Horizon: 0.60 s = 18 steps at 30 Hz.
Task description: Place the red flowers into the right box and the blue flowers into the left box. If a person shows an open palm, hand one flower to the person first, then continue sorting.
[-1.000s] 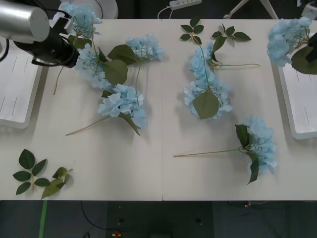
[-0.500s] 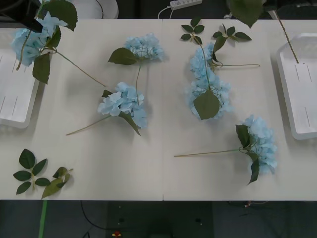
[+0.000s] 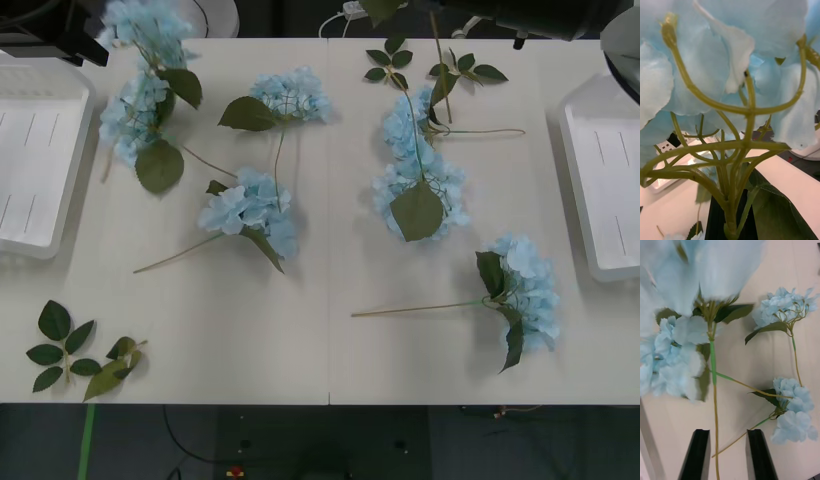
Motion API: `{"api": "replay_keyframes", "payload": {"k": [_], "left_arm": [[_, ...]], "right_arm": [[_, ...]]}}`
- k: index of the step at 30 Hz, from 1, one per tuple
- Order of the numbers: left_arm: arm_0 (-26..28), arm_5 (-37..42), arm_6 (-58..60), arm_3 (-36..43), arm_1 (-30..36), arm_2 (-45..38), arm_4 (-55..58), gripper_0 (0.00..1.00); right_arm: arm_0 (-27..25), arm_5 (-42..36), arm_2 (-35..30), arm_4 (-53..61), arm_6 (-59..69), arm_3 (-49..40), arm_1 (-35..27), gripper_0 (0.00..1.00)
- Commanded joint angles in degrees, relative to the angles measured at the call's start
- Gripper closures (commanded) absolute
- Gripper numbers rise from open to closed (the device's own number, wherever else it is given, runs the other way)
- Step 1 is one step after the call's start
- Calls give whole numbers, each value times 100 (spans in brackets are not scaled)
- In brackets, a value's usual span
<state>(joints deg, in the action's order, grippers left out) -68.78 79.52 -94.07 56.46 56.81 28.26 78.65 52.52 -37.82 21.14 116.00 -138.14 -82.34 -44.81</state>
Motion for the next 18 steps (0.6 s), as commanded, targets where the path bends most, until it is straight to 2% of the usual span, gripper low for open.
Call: {"api": "replay_keyframes", "payload": {"k": [1,9,14,18], "left_arm": [[-321,-42,-305,93,-20,-67,-271,0],[-321,-6,-437,84,-20,153,-596,0],[-198,-630,-516,76,-108,487,-623,0],[-39,-1140,-490,-30,-556,566,-710,0]], "right_arm": [[-110,205,-119,257,-425,-186,508,100],[-110,205,-84,353,-565,-362,798,100],[-119,205,-31,353,-583,-476,974,100],[-146,240,21,353,-644,-485,1159,100]]}}
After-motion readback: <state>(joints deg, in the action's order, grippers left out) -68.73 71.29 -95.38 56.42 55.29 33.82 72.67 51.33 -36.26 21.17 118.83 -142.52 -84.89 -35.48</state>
